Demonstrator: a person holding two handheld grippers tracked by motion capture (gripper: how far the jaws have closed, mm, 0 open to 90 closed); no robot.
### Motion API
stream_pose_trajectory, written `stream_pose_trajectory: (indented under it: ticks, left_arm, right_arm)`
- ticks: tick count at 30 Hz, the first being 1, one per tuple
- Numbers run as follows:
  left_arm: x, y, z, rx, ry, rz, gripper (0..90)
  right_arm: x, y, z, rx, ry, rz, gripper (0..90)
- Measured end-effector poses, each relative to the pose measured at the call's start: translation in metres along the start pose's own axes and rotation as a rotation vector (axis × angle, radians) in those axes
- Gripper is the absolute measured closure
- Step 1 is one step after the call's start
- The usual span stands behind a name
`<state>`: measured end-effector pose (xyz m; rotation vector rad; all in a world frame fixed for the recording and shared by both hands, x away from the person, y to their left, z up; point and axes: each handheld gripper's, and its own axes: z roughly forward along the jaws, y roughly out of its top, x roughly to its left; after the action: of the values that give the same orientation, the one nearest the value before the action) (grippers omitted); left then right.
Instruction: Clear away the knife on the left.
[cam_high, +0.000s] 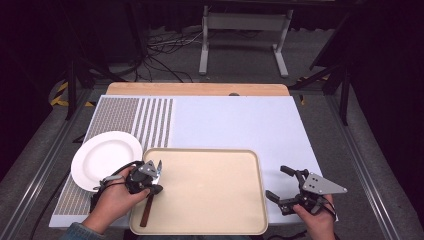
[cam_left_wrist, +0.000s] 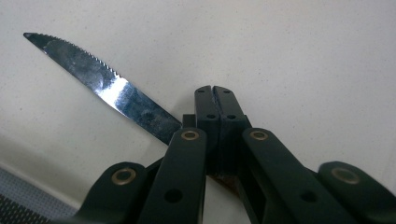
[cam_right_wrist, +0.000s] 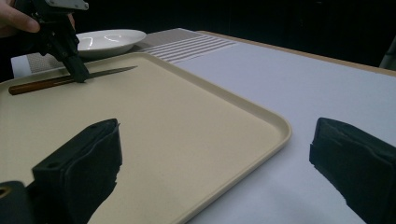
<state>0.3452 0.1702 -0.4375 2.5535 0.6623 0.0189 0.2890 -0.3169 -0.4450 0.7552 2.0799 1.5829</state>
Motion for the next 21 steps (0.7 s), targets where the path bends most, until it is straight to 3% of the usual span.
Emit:
stream_pose_trajectory:
  ticks: [8, 21]
  left_arm:
    - [0.0034, -0.0034, -0.0018, -0.006, 0.01, -0.025, 90.0]
    - [0.0064, -0.0036, -0.0028, -0.006, 0.026, -0.023, 90.0]
  right_arm:
    - [0.0004, 0.0002, 0.0004, 0.003, 0.0, -0.003, 2.8]
    - [0.0, -0.0003, 0.0007, 0.006, 0.001, -0.002, 2.8]
